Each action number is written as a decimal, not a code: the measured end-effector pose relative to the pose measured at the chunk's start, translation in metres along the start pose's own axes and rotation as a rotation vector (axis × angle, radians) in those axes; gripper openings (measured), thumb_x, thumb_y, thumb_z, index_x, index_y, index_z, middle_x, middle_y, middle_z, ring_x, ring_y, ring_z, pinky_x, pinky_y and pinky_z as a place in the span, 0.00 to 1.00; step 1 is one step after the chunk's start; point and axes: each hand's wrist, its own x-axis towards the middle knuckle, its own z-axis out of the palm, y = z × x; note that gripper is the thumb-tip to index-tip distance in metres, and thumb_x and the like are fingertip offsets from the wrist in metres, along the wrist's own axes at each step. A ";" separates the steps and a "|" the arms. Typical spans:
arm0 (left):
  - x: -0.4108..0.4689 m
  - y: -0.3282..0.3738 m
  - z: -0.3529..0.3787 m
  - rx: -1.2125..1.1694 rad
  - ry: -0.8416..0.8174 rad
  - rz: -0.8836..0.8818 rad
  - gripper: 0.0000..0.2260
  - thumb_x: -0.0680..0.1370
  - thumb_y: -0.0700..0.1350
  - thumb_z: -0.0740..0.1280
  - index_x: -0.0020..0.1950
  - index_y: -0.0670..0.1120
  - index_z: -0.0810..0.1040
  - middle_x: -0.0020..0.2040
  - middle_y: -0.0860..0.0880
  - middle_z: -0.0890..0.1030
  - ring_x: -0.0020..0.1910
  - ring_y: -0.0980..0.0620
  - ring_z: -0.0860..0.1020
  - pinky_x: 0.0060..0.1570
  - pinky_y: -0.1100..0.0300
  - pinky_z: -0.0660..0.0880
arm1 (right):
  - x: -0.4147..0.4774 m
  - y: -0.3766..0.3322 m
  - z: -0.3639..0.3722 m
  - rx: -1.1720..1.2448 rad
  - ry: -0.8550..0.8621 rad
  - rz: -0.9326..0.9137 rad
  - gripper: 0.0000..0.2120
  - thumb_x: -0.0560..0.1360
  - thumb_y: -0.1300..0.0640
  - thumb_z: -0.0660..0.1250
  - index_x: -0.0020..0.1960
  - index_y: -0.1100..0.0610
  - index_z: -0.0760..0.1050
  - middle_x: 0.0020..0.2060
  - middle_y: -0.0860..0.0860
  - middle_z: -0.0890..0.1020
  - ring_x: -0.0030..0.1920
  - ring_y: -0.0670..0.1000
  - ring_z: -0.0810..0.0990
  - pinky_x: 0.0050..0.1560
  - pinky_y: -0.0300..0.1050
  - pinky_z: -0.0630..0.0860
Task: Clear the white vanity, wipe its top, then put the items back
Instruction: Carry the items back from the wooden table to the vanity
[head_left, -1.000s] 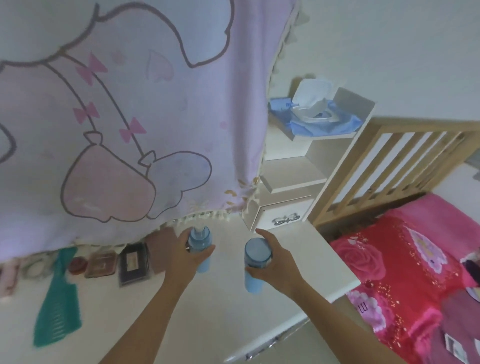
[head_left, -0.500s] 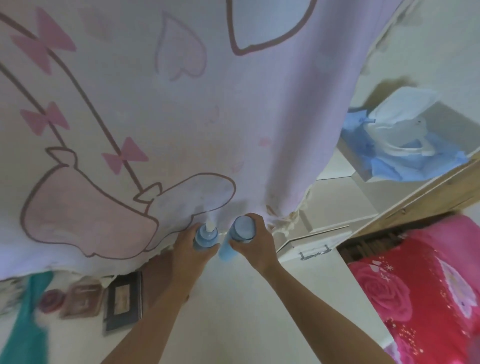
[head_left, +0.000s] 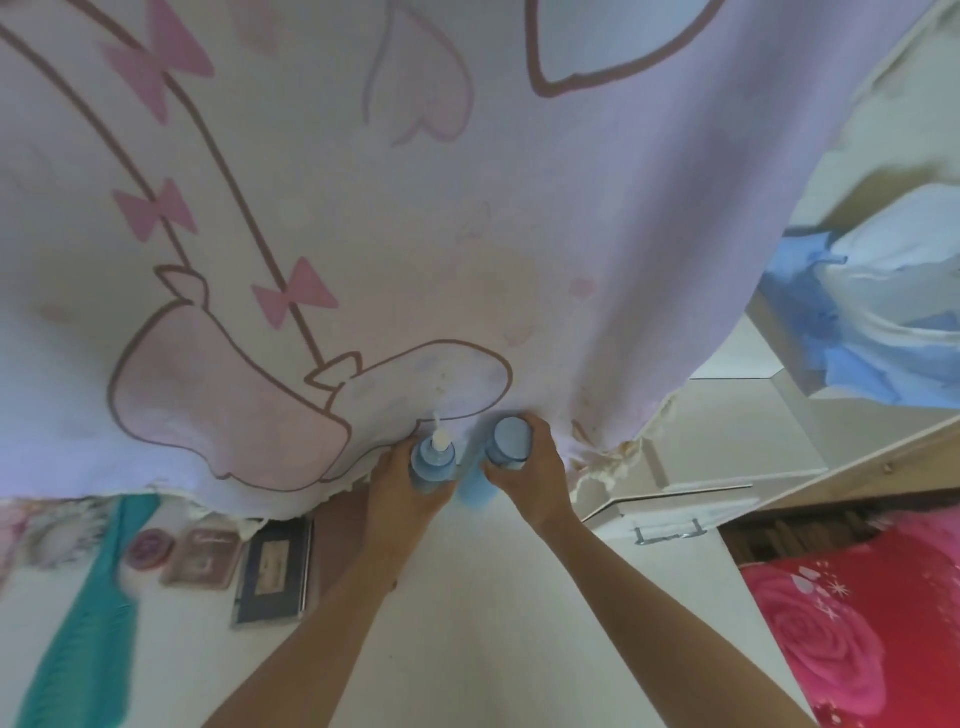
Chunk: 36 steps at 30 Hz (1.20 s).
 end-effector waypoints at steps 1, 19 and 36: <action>-0.003 0.000 -0.001 0.043 0.028 0.005 0.27 0.69 0.46 0.72 0.65 0.46 0.68 0.62 0.44 0.74 0.60 0.45 0.73 0.57 0.55 0.70 | -0.001 0.002 -0.001 0.008 -0.007 -0.004 0.32 0.63 0.61 0.77 0.62 0.58 0.66 0.55 0.51 0.74 0.58 0.52 0.73 0.55 0.37 0.70; -0.119 0.015 -0.045 0.231 0.347 0.126 0.18 0.75 0.44 0.66 0.63 0.39 0.72 0.57 0.44 0.76 0.56 0.45 0.73 0.59 0.48 0.70 | -0.084 -0.006 -0.060 -0.366 0.085 -0.807 0.23 0.60 0.56 0.73 0.51 0.50 0.68 0.51 0.57 0.79 0.52 0.54 0.73 0.38 0.45 0.79; -0.349 -0.061 -0.162 0.388 0.856 -0.263 0.21 0.77 0.41 0.64 0.69 0.41 0.67 0.65 0.40 0.72 0.66 0.41 0.66 0.64 0.45 0.65 | -0.232 -0.066 0.055 -0.296 -0.408 -1.149 0.17 0.65 0.46 0.64 0.51 0.51 0.73 0.48 0.57 0.81 0.47 0.57 0.82 0.40 0.50 0.80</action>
